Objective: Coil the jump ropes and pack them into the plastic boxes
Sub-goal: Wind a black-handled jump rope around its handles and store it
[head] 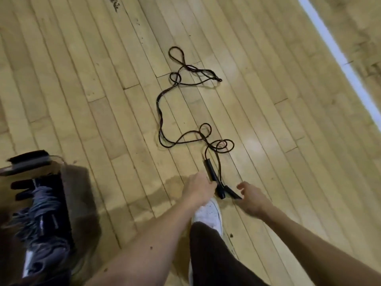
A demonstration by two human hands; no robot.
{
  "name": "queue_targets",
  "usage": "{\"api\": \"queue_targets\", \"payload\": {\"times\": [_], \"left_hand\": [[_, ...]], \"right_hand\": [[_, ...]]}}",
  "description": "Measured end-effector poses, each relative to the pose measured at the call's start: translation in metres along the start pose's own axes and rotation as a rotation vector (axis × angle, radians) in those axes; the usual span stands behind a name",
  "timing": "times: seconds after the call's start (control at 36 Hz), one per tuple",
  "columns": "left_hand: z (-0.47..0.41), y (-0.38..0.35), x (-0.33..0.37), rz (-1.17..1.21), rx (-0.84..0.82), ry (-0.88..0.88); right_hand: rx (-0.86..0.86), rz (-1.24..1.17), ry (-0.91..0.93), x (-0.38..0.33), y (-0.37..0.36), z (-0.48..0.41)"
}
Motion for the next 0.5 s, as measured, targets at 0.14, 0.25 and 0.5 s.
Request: {"api": "queue_targets", "payload": {"times": [0.14, 0.25, 0.5], "left_hand": [[-0.041, -0.028, -0.001, 0.084, 0.007, 0.080], [-0.061, -0.037, 0.000, 0.111, 0.050, 0.102], [-0.053, -0.017, -0.002, 0.125, -0.080, -0.006]], "right_hand": [[0.060, 0.129, 0.026, 0.024, -0.026, -0.041], [0.082, 0.217, 0.048, 0.025, -0.036, -0.059], [-0.080, -0.353, 0.021, 0.010, -0.029, -0.051]]}}
Point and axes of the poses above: each hand's wrist, its own z-axis away from the middle knuckle, its own y-axis out of the back of the hand, x = y × z, the point moved 6 cm from there along -z, towards the middle knuckle, and after that the axes turned 3 degrees about -x, right-handed, at the moved point
